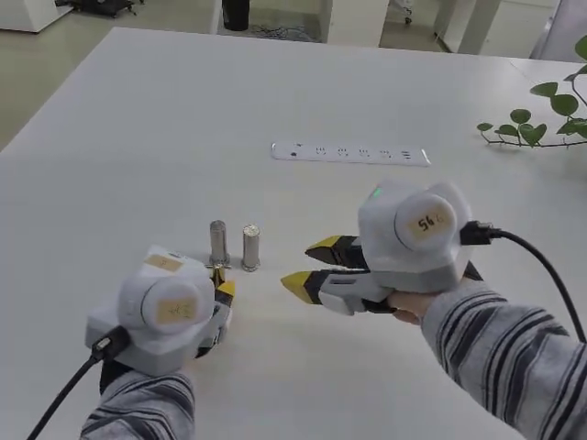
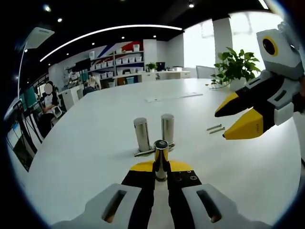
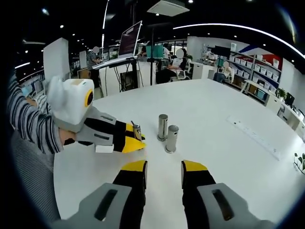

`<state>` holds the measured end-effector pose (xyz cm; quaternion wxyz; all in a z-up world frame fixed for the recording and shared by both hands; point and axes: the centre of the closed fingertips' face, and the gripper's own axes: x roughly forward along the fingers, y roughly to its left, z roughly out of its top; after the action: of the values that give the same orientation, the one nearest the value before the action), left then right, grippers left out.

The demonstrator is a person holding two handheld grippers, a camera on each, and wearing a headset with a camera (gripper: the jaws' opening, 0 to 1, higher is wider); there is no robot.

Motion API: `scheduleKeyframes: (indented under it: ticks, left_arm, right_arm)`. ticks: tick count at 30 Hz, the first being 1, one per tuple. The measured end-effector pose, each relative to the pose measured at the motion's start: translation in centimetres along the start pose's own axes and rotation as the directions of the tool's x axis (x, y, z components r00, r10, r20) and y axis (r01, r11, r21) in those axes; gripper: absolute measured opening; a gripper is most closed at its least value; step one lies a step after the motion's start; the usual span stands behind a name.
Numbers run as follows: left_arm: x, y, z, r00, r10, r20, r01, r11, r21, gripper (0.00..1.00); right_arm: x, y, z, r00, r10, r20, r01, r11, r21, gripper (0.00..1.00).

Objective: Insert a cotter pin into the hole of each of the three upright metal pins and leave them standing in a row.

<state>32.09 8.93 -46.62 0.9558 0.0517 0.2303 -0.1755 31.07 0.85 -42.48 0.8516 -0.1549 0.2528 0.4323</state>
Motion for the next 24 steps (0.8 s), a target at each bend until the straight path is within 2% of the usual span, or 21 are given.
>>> scheduleKeyframes:
  ticks: [10,24]
  left_arm:
    - [0.2,0.1,-0.8,0.9998,0.003,-0.020,-0.003,1.000,-0.018,0.05]
    - [0.1,0.1,-0.7,0.9998,0.015,-0.012,-0.015,1.000,-0.022,0.06]
  right_arm:
    - [0.6,-0.1,0.1,0.9997,-0.004,0.023,0.003,0.999,0.039,0.25]
    - [1.3,-0.4,0.1,0.9995,-0.015,0.027,0.013,0.997,0.076,0.25]
